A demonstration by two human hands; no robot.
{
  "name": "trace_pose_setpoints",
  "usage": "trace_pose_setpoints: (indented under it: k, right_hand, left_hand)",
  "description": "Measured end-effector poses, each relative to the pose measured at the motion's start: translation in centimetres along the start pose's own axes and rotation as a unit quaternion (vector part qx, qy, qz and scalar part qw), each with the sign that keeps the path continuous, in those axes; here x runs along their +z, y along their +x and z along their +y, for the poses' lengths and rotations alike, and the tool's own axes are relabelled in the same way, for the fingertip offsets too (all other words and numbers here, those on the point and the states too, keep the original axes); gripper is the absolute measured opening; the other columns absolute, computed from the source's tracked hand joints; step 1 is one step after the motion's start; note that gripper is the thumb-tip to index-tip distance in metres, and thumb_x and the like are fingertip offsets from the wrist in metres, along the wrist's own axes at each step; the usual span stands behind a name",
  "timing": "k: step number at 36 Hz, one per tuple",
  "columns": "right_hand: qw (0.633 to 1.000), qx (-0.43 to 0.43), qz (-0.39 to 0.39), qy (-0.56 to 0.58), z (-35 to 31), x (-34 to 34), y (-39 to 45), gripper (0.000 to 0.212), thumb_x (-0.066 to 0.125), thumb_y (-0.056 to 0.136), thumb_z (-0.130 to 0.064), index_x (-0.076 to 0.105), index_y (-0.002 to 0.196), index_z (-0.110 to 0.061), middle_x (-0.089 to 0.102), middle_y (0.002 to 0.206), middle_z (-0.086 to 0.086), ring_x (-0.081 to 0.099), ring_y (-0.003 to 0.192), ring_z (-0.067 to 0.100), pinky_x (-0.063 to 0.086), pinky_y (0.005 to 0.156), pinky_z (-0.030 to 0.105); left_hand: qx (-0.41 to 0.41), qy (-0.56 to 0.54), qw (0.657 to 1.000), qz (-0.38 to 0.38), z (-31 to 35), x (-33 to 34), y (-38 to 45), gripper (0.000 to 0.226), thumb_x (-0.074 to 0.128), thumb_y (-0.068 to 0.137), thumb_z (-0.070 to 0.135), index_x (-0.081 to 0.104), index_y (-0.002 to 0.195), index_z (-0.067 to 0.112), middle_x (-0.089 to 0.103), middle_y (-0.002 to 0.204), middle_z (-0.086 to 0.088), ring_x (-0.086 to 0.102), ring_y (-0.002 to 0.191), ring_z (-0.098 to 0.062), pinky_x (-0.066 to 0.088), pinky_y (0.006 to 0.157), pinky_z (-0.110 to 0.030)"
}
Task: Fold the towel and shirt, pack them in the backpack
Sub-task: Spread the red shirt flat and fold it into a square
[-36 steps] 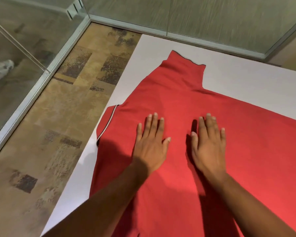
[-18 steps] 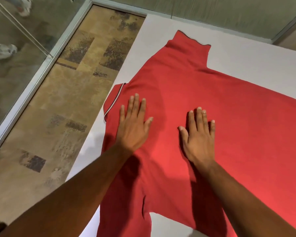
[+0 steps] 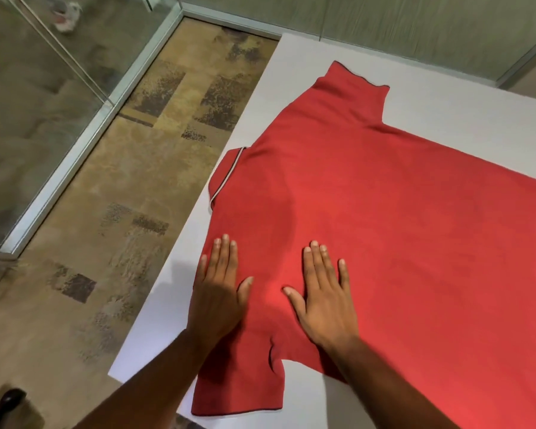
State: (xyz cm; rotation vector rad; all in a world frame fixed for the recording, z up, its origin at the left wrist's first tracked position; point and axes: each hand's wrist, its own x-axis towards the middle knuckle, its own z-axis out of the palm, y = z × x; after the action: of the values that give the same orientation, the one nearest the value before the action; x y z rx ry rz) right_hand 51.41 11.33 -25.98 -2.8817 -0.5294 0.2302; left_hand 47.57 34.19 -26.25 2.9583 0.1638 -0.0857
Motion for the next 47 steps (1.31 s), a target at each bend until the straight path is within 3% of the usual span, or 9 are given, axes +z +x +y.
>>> trace_pose_setpoints:
  k: [4,9,17,24,28,33,39,43,47]
  right_hand:
    - [1.000,0.016,-0.001,0.016,-0.2,-0.2,-0.4,0.091,0.031,0.102,-0.072,0.011,0.165,-0.009,0.003,0.174,0.007,-0.001,0.160,0.022,0.007,0.128,0.053]
    - [0.999,-0.032,-0.026,-0.022,-0.2,0.2,-2.5,0.088,0.020,0.103,-0.071,0.016,0.164,-0.008,0.002,0.174,0.008,-0.001,0.160,0.022,0.011,0.127,0.055]
    - [0.998,-0.057,-0.009,-0.006,-1.5,0.1,-3.9,0.084,0.030,0.105,-0.066,0.019,0.164,-0.007,0.005,0.173,0.011,0.002,0.160,0.025,0.013,0.126,0.057]
    - [0.994,-0.095,-0.043,-0.014,-2.2,0.5,-6.1,0.076,0.032,0.107,-0.060,0.020,0.164,-0.012,0.003,0.174,0.007,0.002,0.160,0.023,0.017,0.123,0.055]
    - [0.997,-0.076,-0.030,-0.007,-1.4,0.3,-7.0,0.073,0.030,0.108,-0.058,0.022,0.164,-0.012,0.005,0.174,0.006,0.004,0.160,0.022,0.018,0.124,0.056]
    - [1.000,-0.024,-0.004,0.003,-0.7,-0.1,-6.8,0.073,0.033,0.108,-0.057,0.022,0.164,-0.012,0.007,0.174,0.005,0.005,0.160,0.021,0.014,0.125,0.055]
    - [0.998,0.062,0.006,0.015,0.6,0.0,-5.8,0.071,0.030,0.107,-0.056,0.023,0.164,-0.014,0.008,0.174,0.004,0.005,0.160,0.019,0.013,0.126,0.053]
    - [0.999,0.052,-0.004,0.003,1.8,0.4,-6.8,0.069,0.033,0.108,-0.053,0.019,0.165,-0.016,0.007,0.174,0.002,0.005,0.160,0.018,0.017,0.126,0.053]
    - [0.999,0.043,-0.005,0.007,2.3,0.1,-7.8,0.067,0.035,0.108,-0.050,0.018,0.165,-0.019,0.006,0.174,-0.002,0.005,0.160,0.017,0.017,0.126,0.053]
  left_hand:
    - [0.020,0.001,0.999,0.037,-0.3,0.1,-0.5,0.072,0.041,0.104,0.044,0.023,0.160,0.002,0.017,0.169,-0.015,0.014,0.157,-0.026,0.026,0.122,-0.052]
    - [0.025,0.016,0.997,0.071,-0.8,0.1,-1.4,0.071,0.045,0.104,0.042,0.025,0.159,0.002,0.019,0.168,-0.015,0.017,0.157,-0.027,0.026,0.122,-0.053]
    - [0.038,0.008,0.993,0.107,0.0,-0.1,-2.7,0.069,0.047,0.106,0.040,0.028,0.158,0.000,0.022,0.167,-0.019,0.020,0.156,-0.031,0.027,0.120,-0.059]
    - [0.093,-0.010,0.992,0.088,0.7,0.6,-3.8,0.063,0.048,0.106,0.039,0.033,0.157,0.004,0.025,0.167,-0.014,0.023,0.155,-0.029,0.030,0.119,-0.058]
    - [0.067,-0.008,0.995,0.079,1.6,0.5,-3.4,0.066,0.044,0.107,0.042,0.030,0.158,0.004,0.023,0.167,-0.016,0.021,0.156,-0.029,0.026,0.121,-0.059]
    - [0.036,-0.002,0.999,-0.013,3.5,0.3,-1.5,0.073,0.010,0.105,0.054,0.013,0.163,0.011,0.004,0.171,-0.009,0.003,0.159,-0.023,0.006,0.127,-0.051]
    - [-0.012,-0.006,1.000,-0.027,2.1,0.7,0.4,0.071,0.016,0.104,0.052,0.012,0.164,0.014,0.003,0.172,-0.007,0.001,0.159,-0.022,0.011,0.127,-0.052]
    - [-0.028,-0.013,0.999,-0.018,0.9,0.7,0.7,0.072,0.020,0.103,0.053,0.016,0.163,0.015,0.007,0.171,-0.005,0.005,0.158,-0.020,0.010,0.127,-0.046]
    - [-0.048,-0.014,0.999,0.003,0.9,0.5,0.7,0.072,0.026,0.104,0.052,0.023,0.162,0.010,0.015,0.170,-0.009,0.013,0.158,-0.022,0.019,0.126,-0.046]
